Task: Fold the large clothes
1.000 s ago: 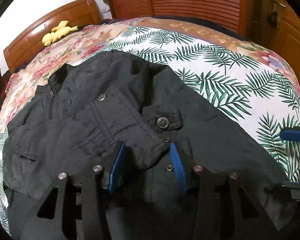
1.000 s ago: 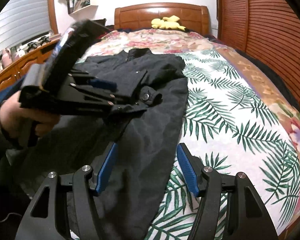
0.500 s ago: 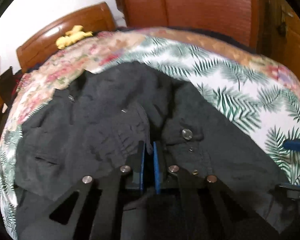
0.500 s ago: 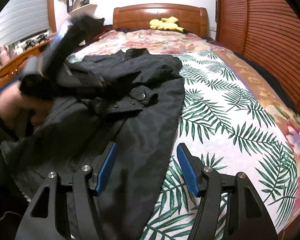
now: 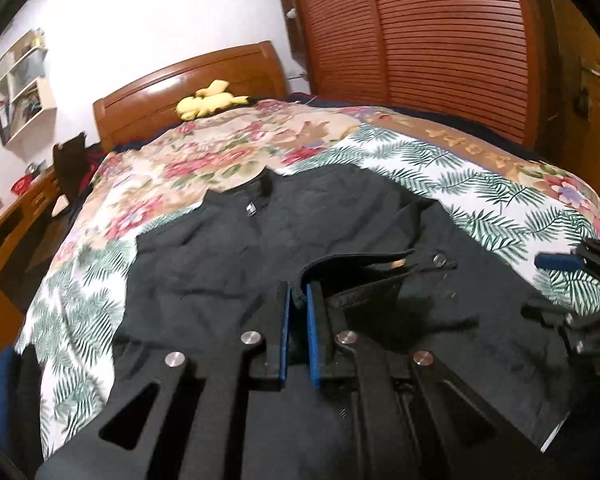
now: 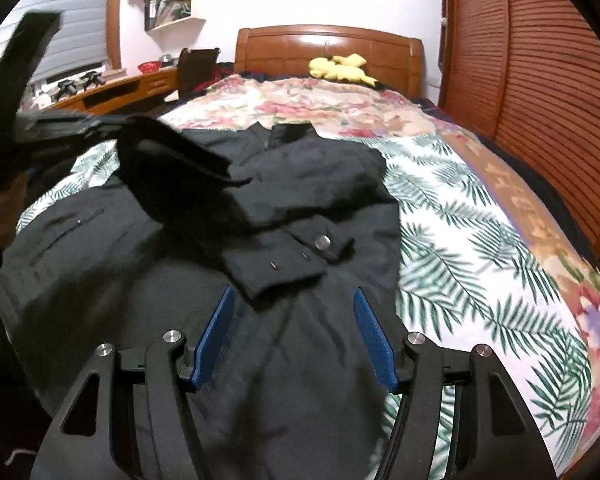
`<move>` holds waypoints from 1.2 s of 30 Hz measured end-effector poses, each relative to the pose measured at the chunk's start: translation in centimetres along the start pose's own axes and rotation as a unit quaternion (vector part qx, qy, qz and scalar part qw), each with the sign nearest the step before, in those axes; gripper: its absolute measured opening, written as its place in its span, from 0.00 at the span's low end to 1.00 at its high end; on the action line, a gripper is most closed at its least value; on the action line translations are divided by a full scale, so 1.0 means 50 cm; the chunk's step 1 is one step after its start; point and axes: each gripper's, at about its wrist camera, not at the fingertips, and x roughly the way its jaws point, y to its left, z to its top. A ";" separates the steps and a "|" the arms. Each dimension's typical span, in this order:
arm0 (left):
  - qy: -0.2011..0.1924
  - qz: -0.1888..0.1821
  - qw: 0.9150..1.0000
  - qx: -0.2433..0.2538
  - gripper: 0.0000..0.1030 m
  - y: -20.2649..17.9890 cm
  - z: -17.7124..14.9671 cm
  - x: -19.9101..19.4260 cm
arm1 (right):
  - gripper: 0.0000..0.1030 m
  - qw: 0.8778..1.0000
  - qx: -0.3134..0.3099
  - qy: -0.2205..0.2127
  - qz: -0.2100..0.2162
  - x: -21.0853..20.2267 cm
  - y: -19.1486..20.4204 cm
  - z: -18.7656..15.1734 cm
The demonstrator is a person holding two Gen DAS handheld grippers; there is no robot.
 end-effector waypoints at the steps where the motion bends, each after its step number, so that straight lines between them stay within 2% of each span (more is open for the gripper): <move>1: 0.001 0.006 1.000 -0.003 0.07 0.009 -0.011 -0.002 | 0.62 1.000 -0.001 0.002 -0.001 0.009 0.006 0.004; 9: 0.036 0.033 0.998 -0.049 0.07 0.108 -0.107 0.028 | 0.62 0.999 -0.011 0.029 -0.009 0.084 0.046 0.027; 15: 0.064 0.027 0.995 -0.069 0.07 0.156 -0.176 0.035 | 0.62 0.999 -0.025 0.037 -0.007 0.106 0.070 0.029; 21: 0.066 0.019 0.995 -0.066 0.07 0.145 -0.200 0.023 | 0.62 0.999 -0.031 0.044 -0.007 0.115 0.073 0.023; 28: 0.058 -0.002 0.995 -0.085 0.09 0.142 -0.218 -0.015 | 0.62 0.998 -0.030 0.050 -0.009 0.118 0.065 0.015; 31: 0.055 0.011 0.996 -0.076 0.10 0.143 -0.228 -0.030 | 0.62 0.998 -0.032 0.052 -0.009 0.119 0.068 0.011; 36: 0.041 0.001 0.996 -0.075 0.18 0.152 -0.235 -0.060 | 0.62 0.998 -0.038 0.050 -0.008 0.115 0.074 0.009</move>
